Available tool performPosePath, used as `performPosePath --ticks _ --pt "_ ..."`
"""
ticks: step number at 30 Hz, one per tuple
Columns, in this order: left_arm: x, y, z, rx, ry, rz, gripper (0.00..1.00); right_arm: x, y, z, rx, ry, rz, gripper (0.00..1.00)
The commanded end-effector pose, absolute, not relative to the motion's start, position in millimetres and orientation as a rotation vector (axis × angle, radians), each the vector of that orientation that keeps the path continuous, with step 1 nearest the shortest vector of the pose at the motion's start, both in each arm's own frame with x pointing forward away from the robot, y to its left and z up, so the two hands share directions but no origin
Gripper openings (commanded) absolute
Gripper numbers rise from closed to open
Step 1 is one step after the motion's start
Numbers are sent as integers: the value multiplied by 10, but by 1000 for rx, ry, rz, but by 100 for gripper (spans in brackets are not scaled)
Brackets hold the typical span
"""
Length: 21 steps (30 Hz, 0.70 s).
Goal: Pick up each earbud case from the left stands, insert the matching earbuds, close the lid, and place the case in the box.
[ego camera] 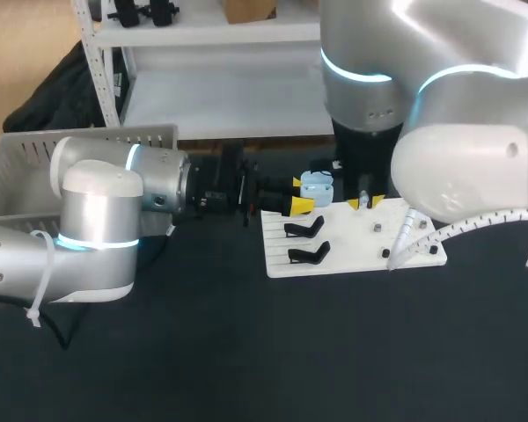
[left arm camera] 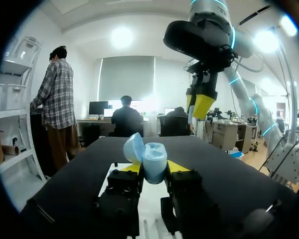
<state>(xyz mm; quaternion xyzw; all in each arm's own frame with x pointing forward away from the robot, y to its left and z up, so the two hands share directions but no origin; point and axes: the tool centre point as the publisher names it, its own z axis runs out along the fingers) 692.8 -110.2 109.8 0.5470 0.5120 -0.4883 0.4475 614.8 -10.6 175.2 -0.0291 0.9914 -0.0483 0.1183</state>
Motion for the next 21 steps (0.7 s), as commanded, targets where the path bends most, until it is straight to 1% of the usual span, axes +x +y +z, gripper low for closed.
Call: performPosePath --ticks 1,7,13,21 --pt "6932 -1104 1098 1355 1268 -1209 0 6155 -48 1751 -13 2872 -162 0" --pt "6932 -1104 1098 1355 1268 -1209 0 6302 209 1811 346 2861 -160 0" --pt "6932 -1104 1098 1355 1268 -1209 0 6477 354 1820 647 2882 -196 0" --pt "6932 -1104 1098 1355 1268 -1209 0 6561 396 1751 754 2917 -281 0"
